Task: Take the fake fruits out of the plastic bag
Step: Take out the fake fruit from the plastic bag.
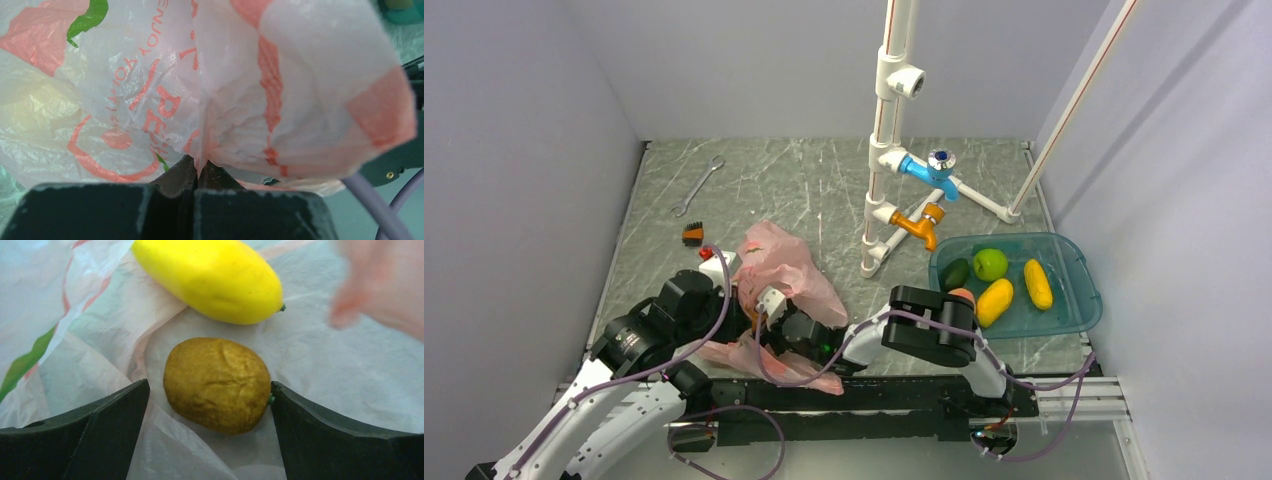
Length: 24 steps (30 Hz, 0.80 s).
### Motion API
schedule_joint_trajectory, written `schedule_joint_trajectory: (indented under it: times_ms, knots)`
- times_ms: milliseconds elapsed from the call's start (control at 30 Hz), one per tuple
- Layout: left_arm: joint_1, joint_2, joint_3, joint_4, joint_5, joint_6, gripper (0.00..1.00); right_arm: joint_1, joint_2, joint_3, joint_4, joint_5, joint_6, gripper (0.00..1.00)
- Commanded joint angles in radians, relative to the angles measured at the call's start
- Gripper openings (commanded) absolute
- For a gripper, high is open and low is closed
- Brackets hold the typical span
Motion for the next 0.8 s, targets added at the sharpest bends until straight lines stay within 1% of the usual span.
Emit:
schedule_joint_trajectory:
  times_ms: [0, 33, 133, 333, 367, 400, 433, 467, 500, 600, 767]
  knots:
    - [-0.002, -0.004, 0.018, 0.060, 0.004, -0.025, 0.00, 0.015, 0.036, -0.025, -0.043, 0.011, -0.019, 0.92]
    - [-0.003, -0.003, 0.017, 0.062, 0.006, -0.025, 0.00, 0.014, 0.039, -0.023, -0.044, 0.036, -0.009, 0.91]
    - [-0.003, 0.009, 0.018, 0.064, -0.002, -0.028, 0.00, 0.005, 0.021, -0.016, -0.025, 0.049, -0.006, 0.83]
    - [-0.003, 0.055, 0.019, 0.065, 0.002, -0.026, 0.00, 0.002, -0.050, 0.034, -0.041, 0.088, -0.040, 0.61]
    - [-0.002, 0.062, 0.019, 0.065, 0.004, -0.027, 0.00, 0.001, -0.066, 0.036, -0.040, 0.097, -0.043, 0.56]
    - [-0.003, 0.068, 0.018, 0.064, 0.005, -0.026, 0.00, -0.003, -0.084, 0.037, -0.041, 0.103, -0.044, 0.49]
    - [-0.002, 0.074, 0.018, 0.066, 0.009, -0.025, 0.00, -0.007, -0.102, 0.033, -0.039, 0.115, -0.039, 0.38]
    - [-0.003, 0.076, 0.018, 0.066, 0.011, -0.025, 0.00, -0.016, -0.123, 0.026, -0.035, 0.120, -0.030, 0.31]
    - [-0.003, 0.076, 0.018, 0.066, 0.011, -0.024, 0.00, -0.025, -0.145, 0.012, -0.029, 0.114, -0.024, 0.29]
    - [-0.003, 0.076, 0.017, 0.066, 0.010, -0.022, 0.00, -0.043, -0.222, -0.035, -0.027, 0.118, -0.016, 0.28]
    - [-0.002, 0.102, 0.022, 0.072, -0.006, -0.016, 0.00, -0.052, -0.357, -0.127, -0.082, 0.162, -0.005, 0.16]
